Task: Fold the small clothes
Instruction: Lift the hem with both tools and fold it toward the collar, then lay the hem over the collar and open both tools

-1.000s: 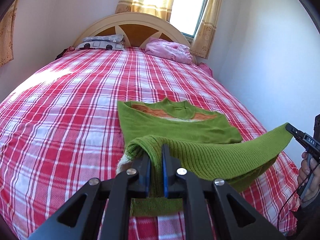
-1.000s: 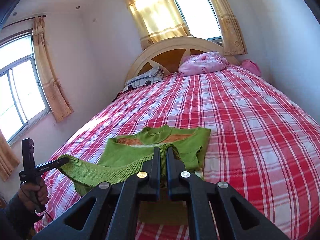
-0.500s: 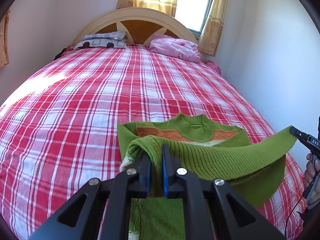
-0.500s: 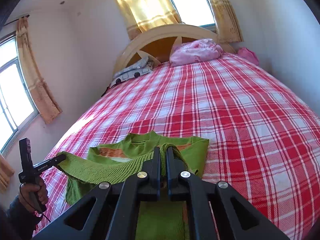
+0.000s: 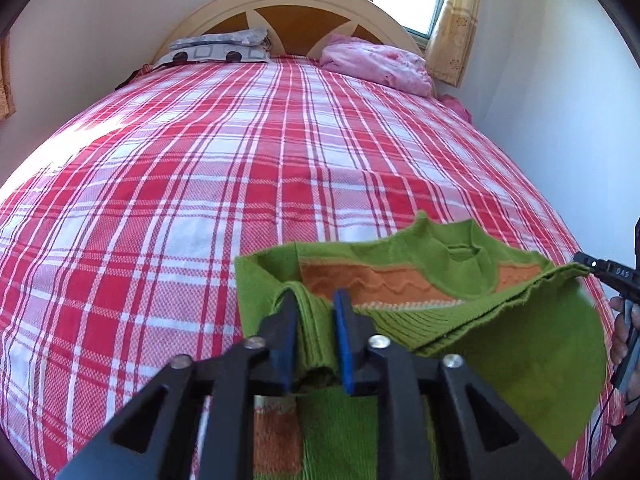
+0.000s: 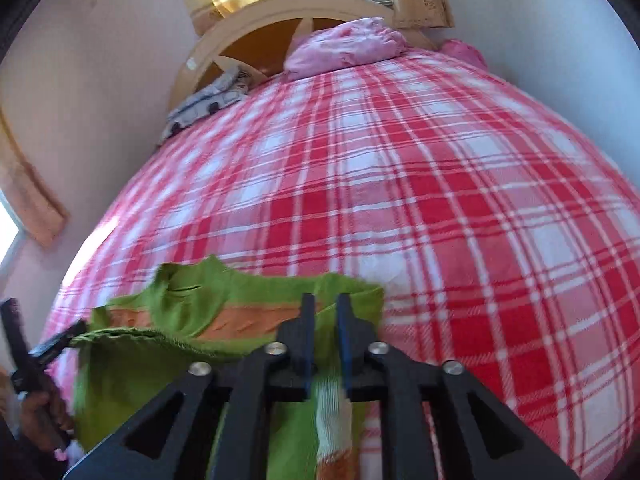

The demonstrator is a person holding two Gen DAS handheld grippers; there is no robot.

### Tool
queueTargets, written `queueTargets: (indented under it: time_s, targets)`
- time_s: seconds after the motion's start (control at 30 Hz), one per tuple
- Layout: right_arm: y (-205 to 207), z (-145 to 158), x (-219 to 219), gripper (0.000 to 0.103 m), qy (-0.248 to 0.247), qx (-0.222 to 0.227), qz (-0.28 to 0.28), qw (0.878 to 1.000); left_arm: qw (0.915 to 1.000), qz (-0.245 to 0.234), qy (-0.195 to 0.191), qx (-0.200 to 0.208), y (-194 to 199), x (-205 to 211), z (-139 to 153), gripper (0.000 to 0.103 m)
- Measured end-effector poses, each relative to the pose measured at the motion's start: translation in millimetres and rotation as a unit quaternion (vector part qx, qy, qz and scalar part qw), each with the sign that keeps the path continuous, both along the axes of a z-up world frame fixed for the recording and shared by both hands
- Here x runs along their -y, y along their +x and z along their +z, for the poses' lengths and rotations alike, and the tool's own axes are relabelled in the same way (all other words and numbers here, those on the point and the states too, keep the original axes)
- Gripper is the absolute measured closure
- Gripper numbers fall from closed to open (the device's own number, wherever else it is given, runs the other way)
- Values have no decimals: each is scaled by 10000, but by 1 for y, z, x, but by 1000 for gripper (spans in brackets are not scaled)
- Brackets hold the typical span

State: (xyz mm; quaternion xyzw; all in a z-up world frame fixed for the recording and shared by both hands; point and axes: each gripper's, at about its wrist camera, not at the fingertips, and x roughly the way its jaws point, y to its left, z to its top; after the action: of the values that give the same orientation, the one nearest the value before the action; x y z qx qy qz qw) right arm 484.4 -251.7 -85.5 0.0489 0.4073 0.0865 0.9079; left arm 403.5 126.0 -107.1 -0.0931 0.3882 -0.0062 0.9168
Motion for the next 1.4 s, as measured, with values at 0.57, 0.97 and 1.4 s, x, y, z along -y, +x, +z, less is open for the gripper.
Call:
queueTargets:
  time_s: [0.57,0.97,1.4]
  targets:
    - [4,-12,-17,50,-732,-223,551,9955,9939,-876,655,131,-4,6,8,28]
    - [6,-29,-45,98,-1276,-354,1036,9858,9897,-1066,858,-425,30,19,-16,97]
    - [28,-41,-32,97,-1060,-455,530,9919,9949,-480,751,-467,42,3,-36,91]
